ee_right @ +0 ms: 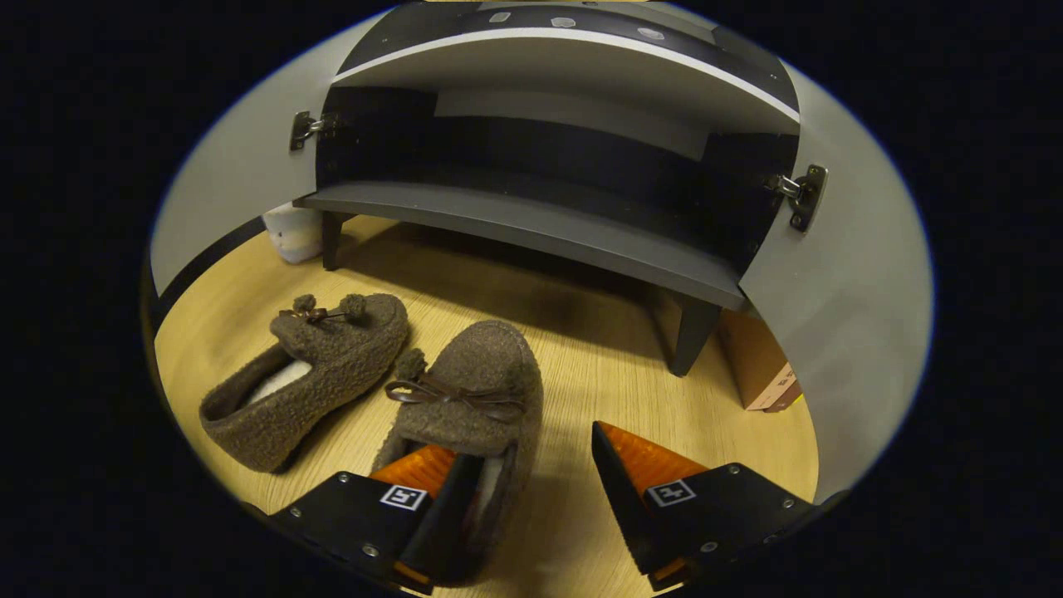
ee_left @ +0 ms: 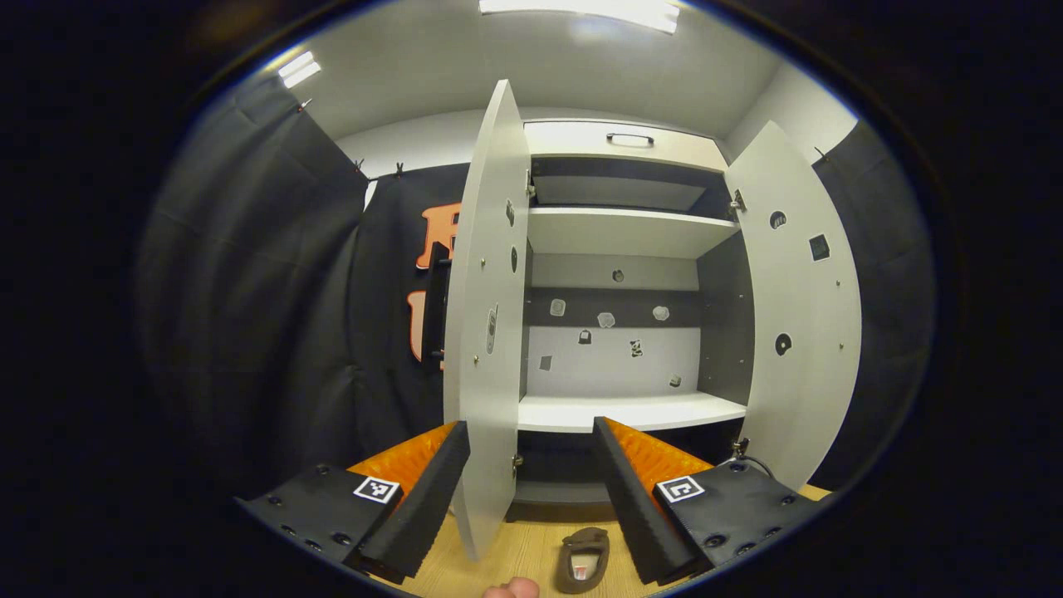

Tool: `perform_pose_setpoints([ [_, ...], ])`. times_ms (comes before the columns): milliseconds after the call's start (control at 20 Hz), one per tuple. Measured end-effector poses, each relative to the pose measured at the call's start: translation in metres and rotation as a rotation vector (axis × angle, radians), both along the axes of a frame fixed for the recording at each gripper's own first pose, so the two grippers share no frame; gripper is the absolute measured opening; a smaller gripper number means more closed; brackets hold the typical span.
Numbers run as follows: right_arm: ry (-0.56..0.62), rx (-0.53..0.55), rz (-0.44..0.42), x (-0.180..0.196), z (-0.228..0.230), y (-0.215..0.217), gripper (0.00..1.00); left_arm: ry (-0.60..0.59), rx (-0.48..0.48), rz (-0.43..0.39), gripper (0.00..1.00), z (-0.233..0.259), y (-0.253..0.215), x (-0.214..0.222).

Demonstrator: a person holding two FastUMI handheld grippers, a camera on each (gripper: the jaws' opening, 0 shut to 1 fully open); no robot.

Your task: Grab one shoe with the right hand and put it into the shoe cabinet, grab the other shoe with the left hand and put it into the shoe cabinet; then close the right door with the right hand and the left door with the left hand.

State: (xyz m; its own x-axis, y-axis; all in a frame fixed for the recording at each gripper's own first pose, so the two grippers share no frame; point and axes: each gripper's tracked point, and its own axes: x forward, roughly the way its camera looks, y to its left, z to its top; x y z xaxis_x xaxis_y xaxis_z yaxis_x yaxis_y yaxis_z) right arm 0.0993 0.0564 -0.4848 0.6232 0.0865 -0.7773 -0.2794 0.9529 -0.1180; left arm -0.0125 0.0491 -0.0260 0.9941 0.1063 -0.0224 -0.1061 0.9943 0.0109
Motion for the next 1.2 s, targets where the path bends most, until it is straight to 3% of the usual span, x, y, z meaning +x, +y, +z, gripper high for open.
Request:
perform_pose_setpoints([
  [50, 0.032, -0.003, 0.001, -0.002, -0.009, -0.001, 0.69, 0.002, 0.0, 0.0, 0.97, -0.001, -0.001, 0.0],
  [100, 0.046, 0.021, -0.004, -0.006, -0.011, 0.002, 0.64, 0.002, 0.001, 0.0, 0.97, -0.002, -0.001, 0.0],
  [250, 0.056, 0.092, -0.007, -0.007, -0.012, 0.013, 0.29, 0.001, 0.004, -0.003, 0.94, -0.004, -0.003, 0.001],
  [300, 0.027, 0.086, -0.013, -0.003, -0.008, 0.009, 0.2, 0.008, 0.007, -0.005, 0.97, -0.007, -0.004, 0.001],
  [350, -0.007, 0.075, -0.017, 0.0, -0.003, 0.005, 0.09, 0.009, 0.007, -0.007, 0.94, -0.008, -0.005, 0.002],
  [700, -0.237, 0.08, 0.012, -0.011, 0.092, 0.008, 0.06, -0.032, -0.025, -0.056, 0.96, -0.009, -0.021, 0.004],
  [900, -0.417, 0.081, 0.011, -0.011, 0.196, 0.024, 0.06, -0.04, -0.028, -0.09, 0.94, -0.013, -0.034, 0.008],
  [1050, -0.465, 0.153, 0.004, 0.018, 0.27, 0.039, 0.06, -0.038, -0.037, -0.114, 0.96, -0.014, -0.044, 0.008],
  [1200, -0.528, 0.201, -0.017, 0.081, 0.331, 0.047, 0.06, -0.03, -0.037, -0.131, 0.94, -0.02, -0.05, 0.006],
])
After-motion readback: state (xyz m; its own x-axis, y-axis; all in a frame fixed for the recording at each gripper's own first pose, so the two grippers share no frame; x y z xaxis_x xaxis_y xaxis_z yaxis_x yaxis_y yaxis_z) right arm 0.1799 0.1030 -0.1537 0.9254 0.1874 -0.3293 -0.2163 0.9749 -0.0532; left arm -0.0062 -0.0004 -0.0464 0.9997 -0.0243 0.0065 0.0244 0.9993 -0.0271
